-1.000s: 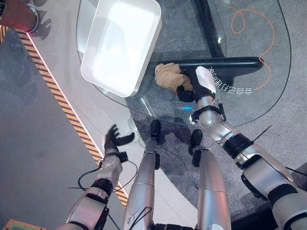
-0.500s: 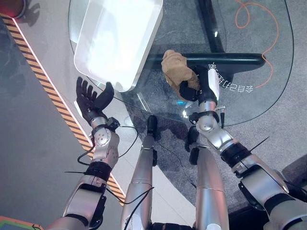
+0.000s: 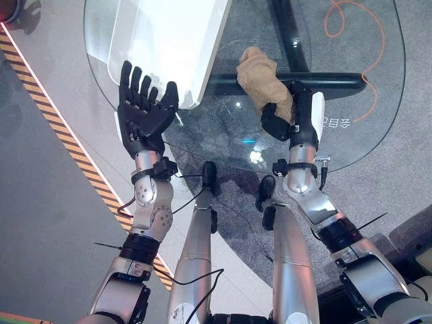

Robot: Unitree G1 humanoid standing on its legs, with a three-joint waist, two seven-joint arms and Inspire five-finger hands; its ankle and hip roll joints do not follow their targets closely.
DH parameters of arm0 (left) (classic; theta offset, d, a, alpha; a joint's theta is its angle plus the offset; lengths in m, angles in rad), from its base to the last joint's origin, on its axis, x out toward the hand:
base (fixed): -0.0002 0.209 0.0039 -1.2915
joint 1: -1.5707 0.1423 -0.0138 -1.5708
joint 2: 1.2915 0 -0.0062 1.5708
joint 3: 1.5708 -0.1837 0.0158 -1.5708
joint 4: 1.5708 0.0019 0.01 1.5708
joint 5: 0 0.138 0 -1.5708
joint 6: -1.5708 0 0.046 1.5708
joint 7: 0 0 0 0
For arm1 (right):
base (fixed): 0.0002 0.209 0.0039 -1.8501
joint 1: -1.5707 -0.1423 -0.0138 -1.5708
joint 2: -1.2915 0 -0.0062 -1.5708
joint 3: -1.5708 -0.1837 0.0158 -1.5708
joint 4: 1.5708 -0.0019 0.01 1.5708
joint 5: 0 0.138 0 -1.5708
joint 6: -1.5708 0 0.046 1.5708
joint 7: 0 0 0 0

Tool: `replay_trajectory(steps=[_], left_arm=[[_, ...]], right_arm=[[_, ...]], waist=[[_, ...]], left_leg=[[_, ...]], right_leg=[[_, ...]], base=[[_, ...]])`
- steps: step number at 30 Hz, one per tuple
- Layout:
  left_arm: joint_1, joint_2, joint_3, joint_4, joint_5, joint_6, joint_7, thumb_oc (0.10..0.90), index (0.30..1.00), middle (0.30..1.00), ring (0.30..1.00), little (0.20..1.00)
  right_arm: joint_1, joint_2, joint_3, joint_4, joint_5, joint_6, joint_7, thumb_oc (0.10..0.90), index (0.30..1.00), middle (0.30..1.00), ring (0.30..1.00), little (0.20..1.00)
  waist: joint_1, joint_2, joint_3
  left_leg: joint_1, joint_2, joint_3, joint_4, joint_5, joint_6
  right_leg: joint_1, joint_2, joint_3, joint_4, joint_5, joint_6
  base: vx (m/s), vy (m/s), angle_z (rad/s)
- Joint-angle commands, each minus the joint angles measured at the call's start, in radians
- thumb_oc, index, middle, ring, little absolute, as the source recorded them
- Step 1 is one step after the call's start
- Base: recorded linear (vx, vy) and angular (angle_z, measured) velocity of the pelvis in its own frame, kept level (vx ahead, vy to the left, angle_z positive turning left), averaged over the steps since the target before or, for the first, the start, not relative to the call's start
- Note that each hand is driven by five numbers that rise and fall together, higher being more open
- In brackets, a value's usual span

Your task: Wipe the table with a cloth and put it in the basket.

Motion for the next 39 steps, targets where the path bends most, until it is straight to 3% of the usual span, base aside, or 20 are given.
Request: replay_trajectory(steps=[1, 6, 21, 39], left_arm=[[-0.034, 0.011, 0.014, -0.132, -0.047, -0.01, -0.086, 0.8, 0.9, 0.9, 0.9, 0.9], [-0.055, 0.02, -0.003, -0.168, -0.078, 0.038, -0.132, 0.8, 0.9, 0.9, 0.9, 0.9], [-0.098, 0.026, -0.03, -0.234, -0.109, 0.1, -0.183, 0.8, 0.9, 0.9, 0.9, 0.9], [-0.143, -0.014, -0.068, -0.291, -0.307, 0.192, -0.294, 0.8, 0.9, 0.9, 0.9, 0.9]], right_arm=[[-0.059, 0.028, -0.053, -0.233, -0.104, -0.156, 0.021, 0.1, 0.3, 0.3, 0.3, 0.2], [-0.059, 0.033, -0.052, -0.275, -0.1, -0.167, 0.044, 0.1, 0.3, 0.3, 0.3, 0.2], [-0.067, 0.045, -0.043, -0.357, -0.08, -0.168, 0.08, 0.1, 0.3, 0.3, 0.3, 0.2], [-0.097, 0.07, -0.004, -0.409, -0.072, -0.152, 0.118, 0.1, 0.3, 0.3, 0.3, 0.2]], waist=[[0.001, -0.009, -0.026], [-0.007, -0.01, -0.026], [-0.017, -0.017, -0.026], [-0.025, -0.025, -0.026]], left_leg=[[0.046, -0.068, 0.086, 0.107, -0.134, 0.099], [0.052, -0.064, 0.093, 0.106, -0.135, 0.098], [0.058, -0.06, 0.103, 0.106, -0.136, 0.097], [0.059, -0.056, 0.108, 0.106, -0.136, 0.097]], right_leg=[[0.055, 0.083, 0.051, -0.131, 0.096, 0.032], [0.06, 0.085, 0.056, -0.131, 0.096, 0.033], [0.067, 0.09, 0.063, -0.135, 0.097, 0.035], [0.066, 0.096, 0.066, -0.131, 0.097, 0.034]], base=[[0.01, 0.009, -0.03], [0.01, 0.014, -0.09], [0.0, 0.001, 0.0], [0.0, 0.0, 0.0]])
